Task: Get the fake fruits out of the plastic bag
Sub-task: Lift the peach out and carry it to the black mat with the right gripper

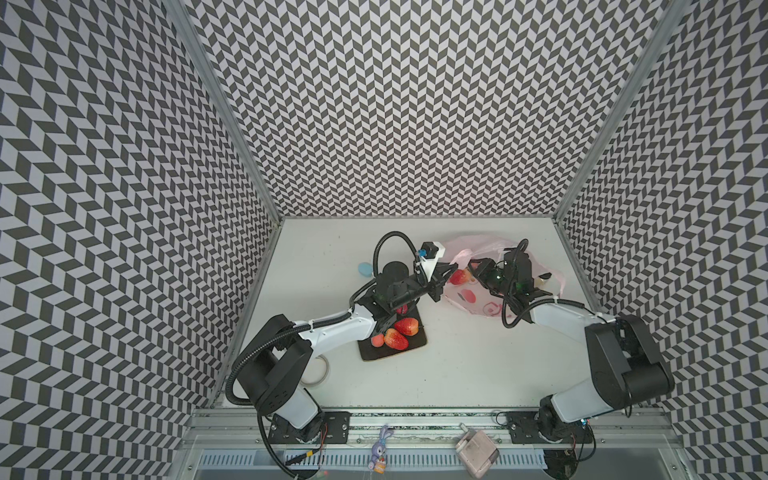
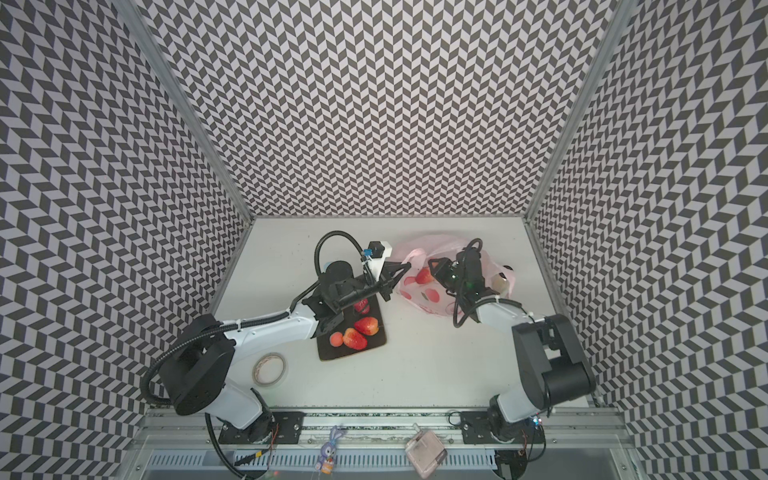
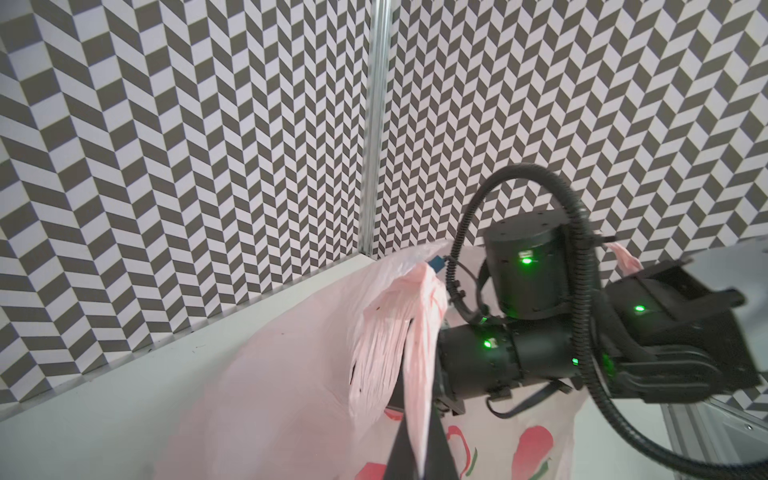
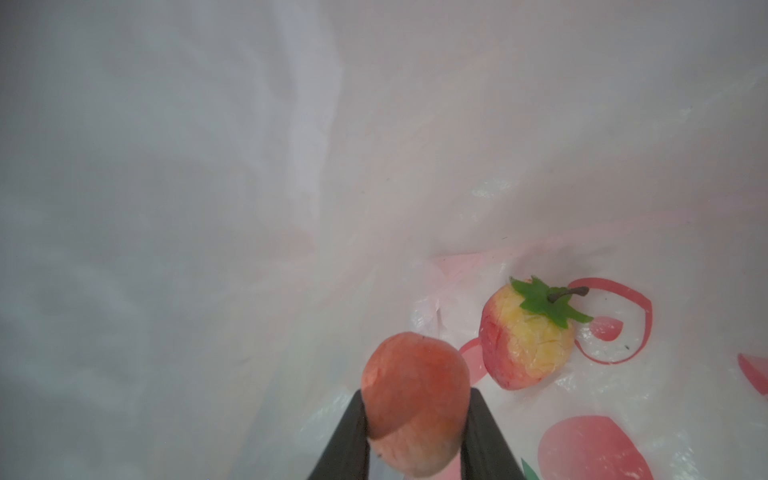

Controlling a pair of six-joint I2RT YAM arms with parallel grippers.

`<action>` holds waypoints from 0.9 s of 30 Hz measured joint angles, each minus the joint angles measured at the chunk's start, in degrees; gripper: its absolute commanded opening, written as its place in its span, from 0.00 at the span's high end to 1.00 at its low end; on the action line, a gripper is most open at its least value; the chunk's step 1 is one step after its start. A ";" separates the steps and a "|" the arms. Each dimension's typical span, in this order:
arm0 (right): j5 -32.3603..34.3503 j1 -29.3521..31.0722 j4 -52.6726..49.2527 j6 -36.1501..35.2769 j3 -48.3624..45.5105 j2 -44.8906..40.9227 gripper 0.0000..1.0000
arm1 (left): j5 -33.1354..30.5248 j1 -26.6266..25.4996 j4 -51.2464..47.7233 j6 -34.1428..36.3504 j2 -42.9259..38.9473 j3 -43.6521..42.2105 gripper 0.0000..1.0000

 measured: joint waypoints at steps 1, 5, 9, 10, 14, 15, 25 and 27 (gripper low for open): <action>-0.57 0.00 -0.74 -1.09 -0.17 -0.98 0.70 | -0.07 0.50 0.15 -0.26 0.59 0.52 1.00; -2.21 0.00 -5.07 -6.29 -0.79 -4.26 0.69 | -0.28 2.43 0.72 -1.60 3.32 3.17 1.00; -3.15 0.00 -10.54 -12.24 -1.70 -8.94 0.68 | -0.26 4.00 0.76 -2.56 5.40 5.27 1.00; -3.39 0.00 -11.96 -13.97 -1.79 -10.58 0.68 | -0.26 4.42 0.79 -2.71 5.84 5.68 1.00; -5.35 0.00 -15.65 -19.82 -1.81 -17.09 0.66 | 0.09 5.53 0.76 -3.17 7.02 6.43 1.00; -6.14 0.00 -16.26 -21.09 -1.81 -18.53 0.66 | 0.26 5.75 0.76 -3.21 7.26 6.58 1.00; -7.06 11.76 -22.08 -32.74 -1.77 -28.46 0.64 | 3.17 9.11 0.63 -3.54 9.68 9.44 1.00; -5.27 16.87 -21.77 -34.21 -1.77 -28.50 0.64 | 3.61 9.57 0.57 -3.52 10.01 10.10 1.00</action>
